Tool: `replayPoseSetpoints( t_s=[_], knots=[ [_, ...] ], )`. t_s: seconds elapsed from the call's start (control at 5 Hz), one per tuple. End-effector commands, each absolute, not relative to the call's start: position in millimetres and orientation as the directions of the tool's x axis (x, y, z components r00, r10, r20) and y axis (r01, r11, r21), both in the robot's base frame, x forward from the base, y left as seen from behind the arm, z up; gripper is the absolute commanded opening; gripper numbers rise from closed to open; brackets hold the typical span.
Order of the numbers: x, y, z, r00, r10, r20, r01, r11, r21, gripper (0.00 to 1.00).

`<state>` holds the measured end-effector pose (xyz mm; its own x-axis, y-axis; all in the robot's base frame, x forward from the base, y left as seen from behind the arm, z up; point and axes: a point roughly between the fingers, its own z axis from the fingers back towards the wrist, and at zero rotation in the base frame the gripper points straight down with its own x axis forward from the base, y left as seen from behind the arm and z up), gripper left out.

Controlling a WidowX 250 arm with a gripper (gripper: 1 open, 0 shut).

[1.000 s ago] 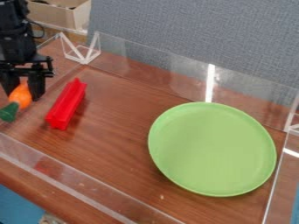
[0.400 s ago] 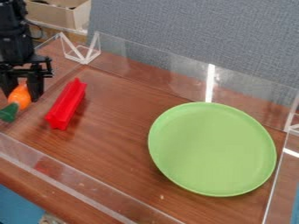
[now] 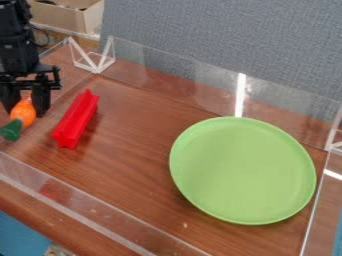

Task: Put the carrot on the left side

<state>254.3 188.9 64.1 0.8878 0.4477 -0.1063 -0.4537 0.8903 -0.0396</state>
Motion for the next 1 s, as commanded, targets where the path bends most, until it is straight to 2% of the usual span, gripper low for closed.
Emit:
replayPoseSetpoints(
  t_s=[0.0, 0.4, 0.6, 0.8],
  knots=[
    [260.5, 196.0, 79.3, 0.886, 0.461, -0.058, -0.463, 0.886, -0.035, 0.00],
    [258.7, 197.4, 81.2, 0.877, 0.475, -0.067, -0.479, 0.877, -0.042, 0.00],
    [258.0, 196.8, 81.4, 0.876, 0.477, -0.076, -0.481, 0.875, -0.051, 1.00],
    [259.2, 196.6, 87.5, 0.875, 0.478, -0.074, -0.483, 0.872, -0.082, 1.00]
  ],
)
